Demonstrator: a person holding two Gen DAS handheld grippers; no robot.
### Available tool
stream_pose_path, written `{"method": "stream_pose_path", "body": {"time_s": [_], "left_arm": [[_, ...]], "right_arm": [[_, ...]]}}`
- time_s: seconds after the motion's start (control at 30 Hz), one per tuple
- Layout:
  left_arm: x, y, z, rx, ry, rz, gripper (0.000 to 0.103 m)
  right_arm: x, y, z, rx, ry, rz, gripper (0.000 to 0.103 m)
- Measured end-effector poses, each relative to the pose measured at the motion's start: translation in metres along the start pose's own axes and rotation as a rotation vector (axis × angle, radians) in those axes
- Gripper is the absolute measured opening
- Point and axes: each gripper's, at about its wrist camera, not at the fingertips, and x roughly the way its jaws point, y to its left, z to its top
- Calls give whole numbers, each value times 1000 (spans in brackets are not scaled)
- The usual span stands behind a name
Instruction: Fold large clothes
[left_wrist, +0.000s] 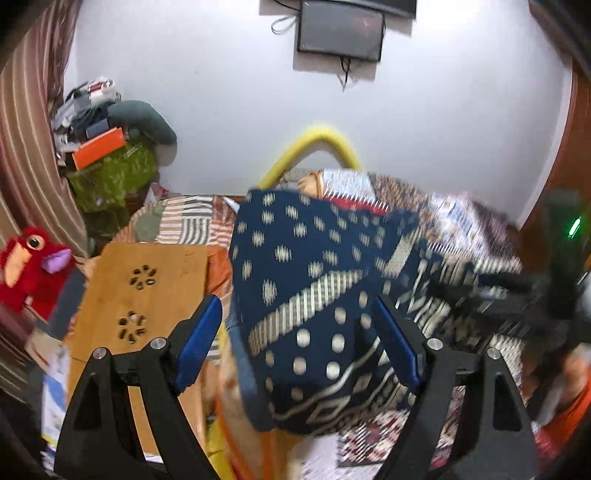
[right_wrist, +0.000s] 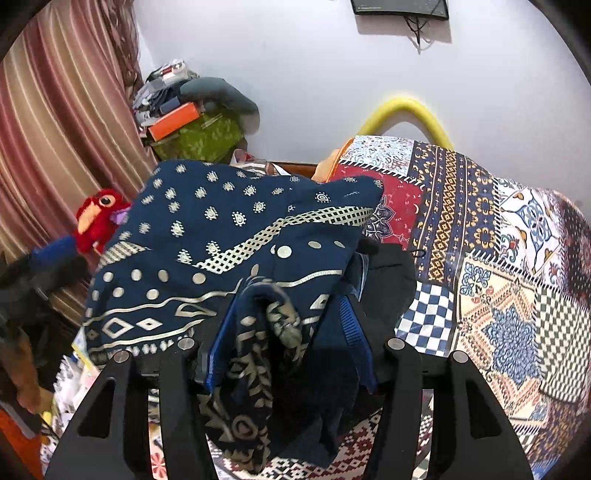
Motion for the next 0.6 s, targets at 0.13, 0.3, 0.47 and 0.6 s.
{"method": "stream_pose_path", "body": {"time_s": [0.13,0.3,0.47,0.6], "left_arm": [[-19,-7,-10,-15,-35,43,83],[-79,-16,-8,-68,-158,-16,83],[-160,-39,-8,-34,-303,-39,83],[-227,-66,-24,4,-416,-77,83]], "right_arm": [[-37,5,-3,-28,-60,-15,52],[-107,14,-14,-59,-158,24,52],[-185,39,-32,-123,-302,32,52],[-249,59,-56,-151,-427,62,52]]}}
